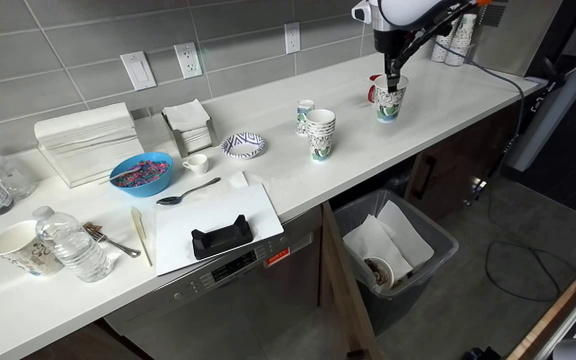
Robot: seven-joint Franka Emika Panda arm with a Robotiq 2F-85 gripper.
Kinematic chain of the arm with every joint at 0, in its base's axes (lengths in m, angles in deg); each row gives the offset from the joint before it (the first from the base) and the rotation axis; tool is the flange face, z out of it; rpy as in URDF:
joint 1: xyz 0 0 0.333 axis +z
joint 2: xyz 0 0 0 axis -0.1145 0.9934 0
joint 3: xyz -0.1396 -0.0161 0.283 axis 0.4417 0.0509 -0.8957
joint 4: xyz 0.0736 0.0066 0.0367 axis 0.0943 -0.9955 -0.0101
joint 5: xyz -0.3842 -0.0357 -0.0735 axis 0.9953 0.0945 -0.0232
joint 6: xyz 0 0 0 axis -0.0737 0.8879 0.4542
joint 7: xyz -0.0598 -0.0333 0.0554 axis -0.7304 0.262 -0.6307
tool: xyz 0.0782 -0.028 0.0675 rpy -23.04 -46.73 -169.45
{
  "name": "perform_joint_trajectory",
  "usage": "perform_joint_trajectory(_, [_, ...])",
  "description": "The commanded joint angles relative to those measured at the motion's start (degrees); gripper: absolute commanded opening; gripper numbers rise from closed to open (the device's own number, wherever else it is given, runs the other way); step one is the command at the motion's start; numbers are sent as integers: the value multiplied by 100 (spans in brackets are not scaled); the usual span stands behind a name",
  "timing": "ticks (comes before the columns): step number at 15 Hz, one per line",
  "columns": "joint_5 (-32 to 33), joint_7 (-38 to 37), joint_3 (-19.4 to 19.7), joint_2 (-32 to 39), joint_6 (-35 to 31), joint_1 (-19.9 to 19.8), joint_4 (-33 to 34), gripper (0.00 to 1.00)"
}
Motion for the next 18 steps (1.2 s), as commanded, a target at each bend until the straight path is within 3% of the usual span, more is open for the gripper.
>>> perform_joint_trajectory(1, [-226, -344, 28, 66, -586, -75, -495, 1])
perform_joint_trajectory(5, [-145, -709, 32, 254, -1177, -98, -785, 1])
perform_joint_trajectory(13, [-139, -855, 36, 595, -1559, -120, -861, 3])
perform_joint_trajectory(14, [-149, -867, 37, 633, -1553, -125, -838, 29])
perform_joint_trajectory(15, [-146, -847, 32, 659, -1555, -128, -820, 30])
perform_joint_trajectory(18, [-53, -862, 27, 661, -1465, -99, -736, 51])
